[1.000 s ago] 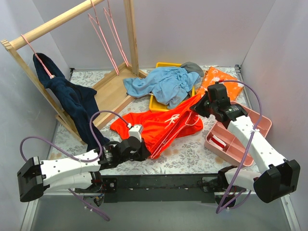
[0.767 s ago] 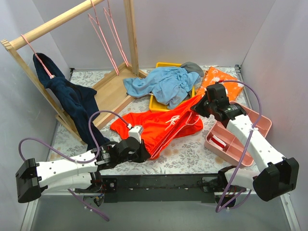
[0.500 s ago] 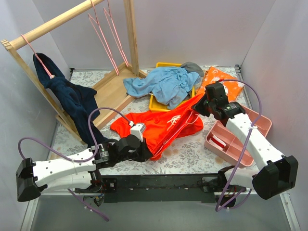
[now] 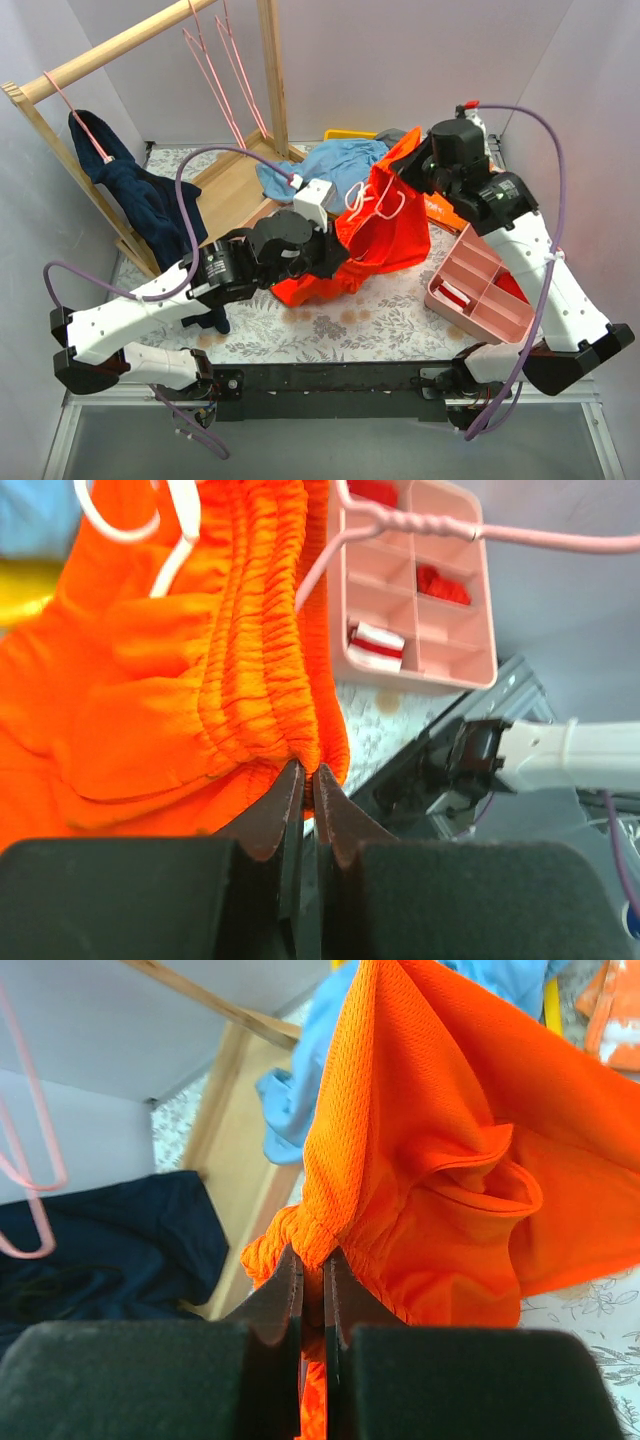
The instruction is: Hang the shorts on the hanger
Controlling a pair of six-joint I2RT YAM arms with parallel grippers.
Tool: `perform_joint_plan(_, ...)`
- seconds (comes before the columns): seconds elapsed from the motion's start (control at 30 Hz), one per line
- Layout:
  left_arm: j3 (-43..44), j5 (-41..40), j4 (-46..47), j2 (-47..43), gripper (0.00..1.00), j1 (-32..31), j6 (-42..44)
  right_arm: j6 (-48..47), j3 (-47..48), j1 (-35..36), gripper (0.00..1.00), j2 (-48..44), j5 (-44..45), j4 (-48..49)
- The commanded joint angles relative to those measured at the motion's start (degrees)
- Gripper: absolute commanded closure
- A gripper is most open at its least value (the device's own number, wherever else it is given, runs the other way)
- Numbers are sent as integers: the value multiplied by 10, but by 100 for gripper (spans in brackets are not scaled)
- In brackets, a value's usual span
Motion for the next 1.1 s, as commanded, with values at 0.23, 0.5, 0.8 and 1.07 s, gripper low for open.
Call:
perform_joint_plan(0.23, 49, -39, -24, 11, 100, 29, 77, -21, 104, -60, 99, 61, -106, -57)
perform_joint_plan(0.5, -154, 89, 135, -10, 100, 99, 43, 36, -165, -65, 99, 37, -133, 64)
perform_joint_plan(0.8, -180, 156, 158, 31, 46, 110, 56, 73, -217, -81, 99, 88, -170, 97)
perform_joint_plan(1.07, -235, 166, 94, -62, 47, 107, 82, 61, -206, -99, 99, 97, -201, 100)
